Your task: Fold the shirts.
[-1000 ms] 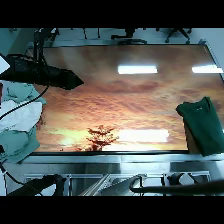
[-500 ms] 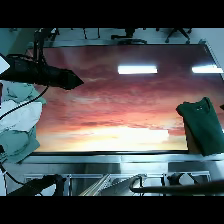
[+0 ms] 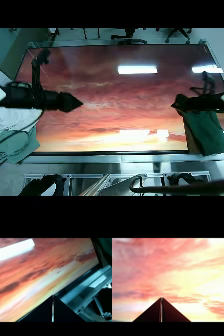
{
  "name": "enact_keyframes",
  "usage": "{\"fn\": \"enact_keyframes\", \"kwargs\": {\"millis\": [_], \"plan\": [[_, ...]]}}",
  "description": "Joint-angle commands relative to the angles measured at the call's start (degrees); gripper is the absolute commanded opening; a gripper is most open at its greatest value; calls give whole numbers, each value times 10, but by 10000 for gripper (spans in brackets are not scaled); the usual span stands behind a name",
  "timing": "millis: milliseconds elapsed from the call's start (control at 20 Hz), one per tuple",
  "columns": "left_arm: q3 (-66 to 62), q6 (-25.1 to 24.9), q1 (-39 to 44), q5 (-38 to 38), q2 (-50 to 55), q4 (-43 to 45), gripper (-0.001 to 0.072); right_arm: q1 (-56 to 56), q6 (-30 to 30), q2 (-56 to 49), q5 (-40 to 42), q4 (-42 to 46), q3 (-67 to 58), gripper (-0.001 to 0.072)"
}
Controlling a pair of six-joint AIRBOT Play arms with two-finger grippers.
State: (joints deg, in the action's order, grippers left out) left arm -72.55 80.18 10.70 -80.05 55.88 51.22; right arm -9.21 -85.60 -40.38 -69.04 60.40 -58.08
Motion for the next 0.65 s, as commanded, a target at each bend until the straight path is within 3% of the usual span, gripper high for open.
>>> {"fn": "enact_keyframes", "kwargs": {"millis": [0, 600], "plan": [[145, 8, 1, 18, -84, -16, 15, 116, 4, 0, 47, 43, 48, 21], [254, 15, 1, 72, -214, -17, 16, 136, 3, -5, 50, 33, 51, 21]]}}
